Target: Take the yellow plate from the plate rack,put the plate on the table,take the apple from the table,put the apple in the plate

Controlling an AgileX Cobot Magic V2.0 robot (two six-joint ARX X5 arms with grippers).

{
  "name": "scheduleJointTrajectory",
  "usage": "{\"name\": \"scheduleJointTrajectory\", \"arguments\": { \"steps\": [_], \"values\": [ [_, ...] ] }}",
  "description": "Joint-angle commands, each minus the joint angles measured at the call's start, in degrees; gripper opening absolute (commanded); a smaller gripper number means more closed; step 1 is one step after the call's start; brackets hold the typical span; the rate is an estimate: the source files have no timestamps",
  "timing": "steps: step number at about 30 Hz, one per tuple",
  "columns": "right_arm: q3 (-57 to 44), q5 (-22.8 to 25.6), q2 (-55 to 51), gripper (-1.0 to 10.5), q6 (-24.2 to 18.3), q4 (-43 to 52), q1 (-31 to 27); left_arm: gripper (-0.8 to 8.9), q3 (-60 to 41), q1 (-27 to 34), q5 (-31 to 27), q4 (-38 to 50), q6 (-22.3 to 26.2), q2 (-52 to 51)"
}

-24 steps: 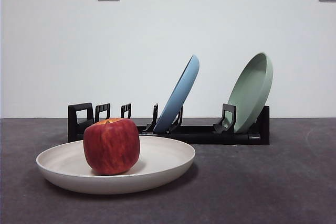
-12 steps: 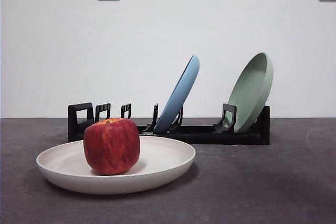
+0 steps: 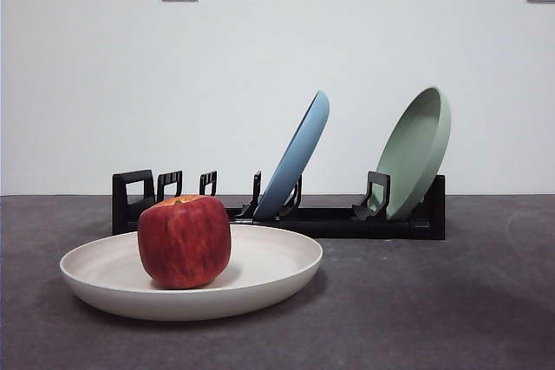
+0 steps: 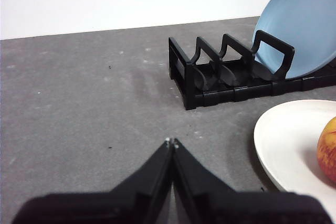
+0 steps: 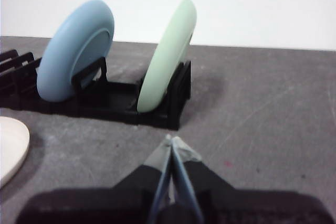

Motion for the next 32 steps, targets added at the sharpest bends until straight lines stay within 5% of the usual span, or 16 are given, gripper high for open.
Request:
{"name": "scheduleJointTrajectory", "arguments": {
  "steps": [1, 32],
  "values": [
    [-1.5, 0.1, -0.2, 0.0, 2.0, 0.5, -0.1, -0.03, -0.8, 0.2, 0.0, 0.2, -0.4, -0.2],
    [-2.1, 0.5, 0.9, 0.0, 4.5, -2.1, 0.0, -0.03, -0.8, 0.2, -0.1, 0.2, -0.4, -0.2]
  ]
}}
